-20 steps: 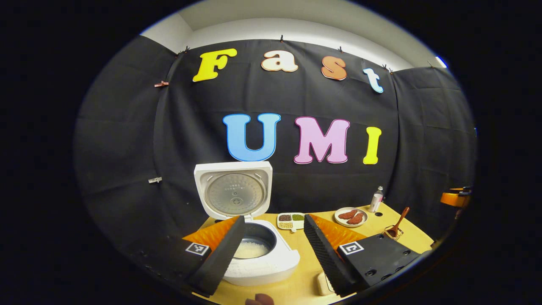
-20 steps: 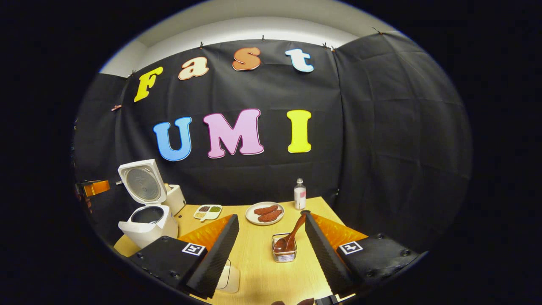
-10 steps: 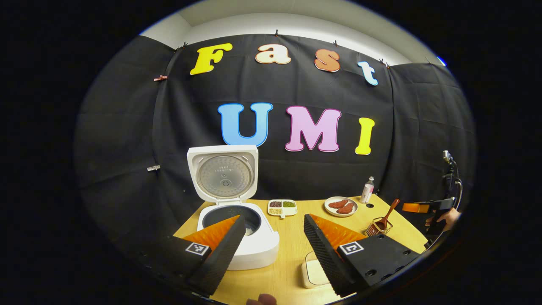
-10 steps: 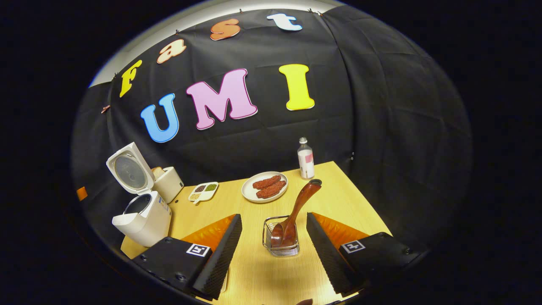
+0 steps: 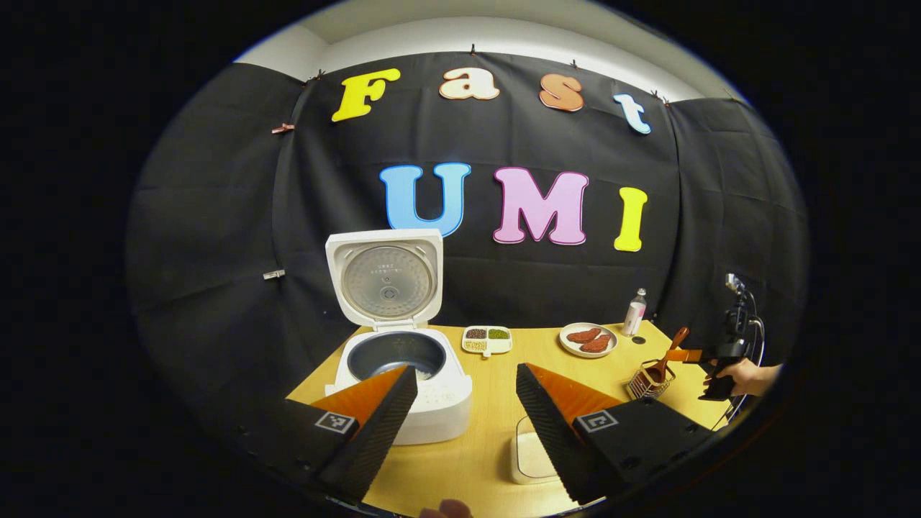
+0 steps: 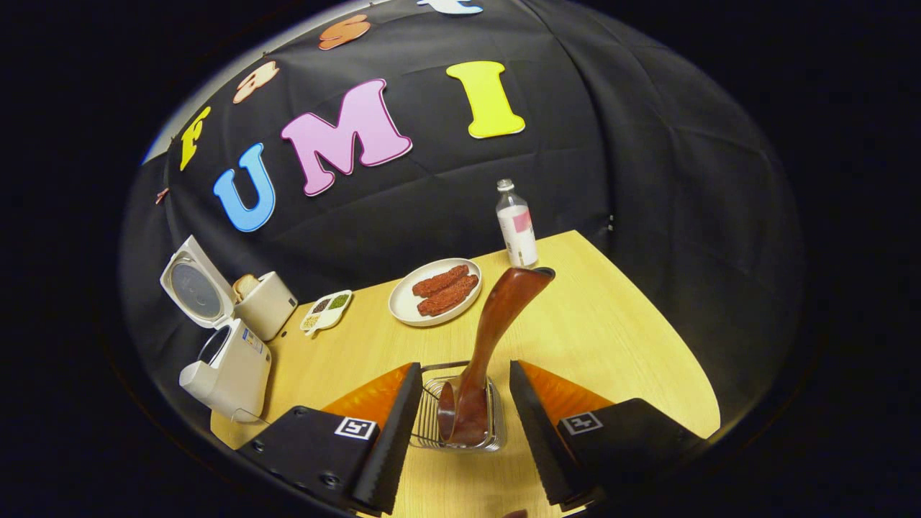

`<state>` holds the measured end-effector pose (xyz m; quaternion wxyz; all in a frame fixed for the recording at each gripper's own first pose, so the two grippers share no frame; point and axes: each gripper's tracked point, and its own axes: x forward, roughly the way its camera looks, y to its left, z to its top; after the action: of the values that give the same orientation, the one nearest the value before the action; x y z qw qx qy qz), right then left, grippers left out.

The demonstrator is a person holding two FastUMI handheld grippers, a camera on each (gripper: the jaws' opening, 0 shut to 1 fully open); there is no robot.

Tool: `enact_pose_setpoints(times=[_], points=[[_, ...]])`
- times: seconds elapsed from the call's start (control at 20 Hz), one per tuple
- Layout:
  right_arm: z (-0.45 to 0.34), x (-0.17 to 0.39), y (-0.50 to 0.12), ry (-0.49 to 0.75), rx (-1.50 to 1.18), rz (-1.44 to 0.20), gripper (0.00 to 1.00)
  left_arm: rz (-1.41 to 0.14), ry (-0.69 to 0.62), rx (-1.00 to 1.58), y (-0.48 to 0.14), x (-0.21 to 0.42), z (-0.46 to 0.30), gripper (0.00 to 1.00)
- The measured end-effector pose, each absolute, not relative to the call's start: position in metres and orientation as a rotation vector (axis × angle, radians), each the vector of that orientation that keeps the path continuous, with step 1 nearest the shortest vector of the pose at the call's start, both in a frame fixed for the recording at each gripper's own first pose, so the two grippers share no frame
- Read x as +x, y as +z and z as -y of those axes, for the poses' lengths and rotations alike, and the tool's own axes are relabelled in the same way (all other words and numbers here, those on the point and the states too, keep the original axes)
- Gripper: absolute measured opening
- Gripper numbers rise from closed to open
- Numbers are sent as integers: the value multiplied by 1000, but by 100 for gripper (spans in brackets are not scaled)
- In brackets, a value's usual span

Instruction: Close the left gripper, press the button to open the rice cooker; take a wooden spoon from the chopstick holder with the right hand, scoop a spoonful of rice and pour it into the rice cooker, then put the wooden spoon back into the chopstick holder.

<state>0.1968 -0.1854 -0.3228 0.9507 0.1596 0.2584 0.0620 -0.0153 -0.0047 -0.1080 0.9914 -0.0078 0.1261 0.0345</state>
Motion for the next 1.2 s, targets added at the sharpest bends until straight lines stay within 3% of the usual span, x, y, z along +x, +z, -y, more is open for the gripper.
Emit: enact_pose_setpoints(times=[0.05,0.15,0.2,0.25,0.4,0.55,0.75,1.1,1.15,1.2], points=[[186,201,-328,130,329,-530,78,-251,65,-27,-110,-14,11,96],[180,206,-335,166,368,-548,47,-250,56,-42,-111,-13,20,95],[177,209,-338,183,385,-561,56,-256,62,-40,-114,-13,22,96],[177,213,-346,184,386,-570,53,-264,69,-37,-118,-13,23,96],[178,220,-341,206,372,-534,30,-283,92,-35,-123,-14,29,96],[177,218,-336,242,353,-502,25,-303,126,-26,-132,-21,27,96],[168,218,-331,275,352,-483,12,-314,154,-14,-132,-25,27,96],[178,216,-274,261,384,-382,12,-302,148,-13,-122,-24,21,96],[180,215,-263,253,380,-368,12,-298,143,-18,-119,-24,18,100],[180,213,-251,241,384,-356,8,-293,139,-21,-116,-24,15,96]])
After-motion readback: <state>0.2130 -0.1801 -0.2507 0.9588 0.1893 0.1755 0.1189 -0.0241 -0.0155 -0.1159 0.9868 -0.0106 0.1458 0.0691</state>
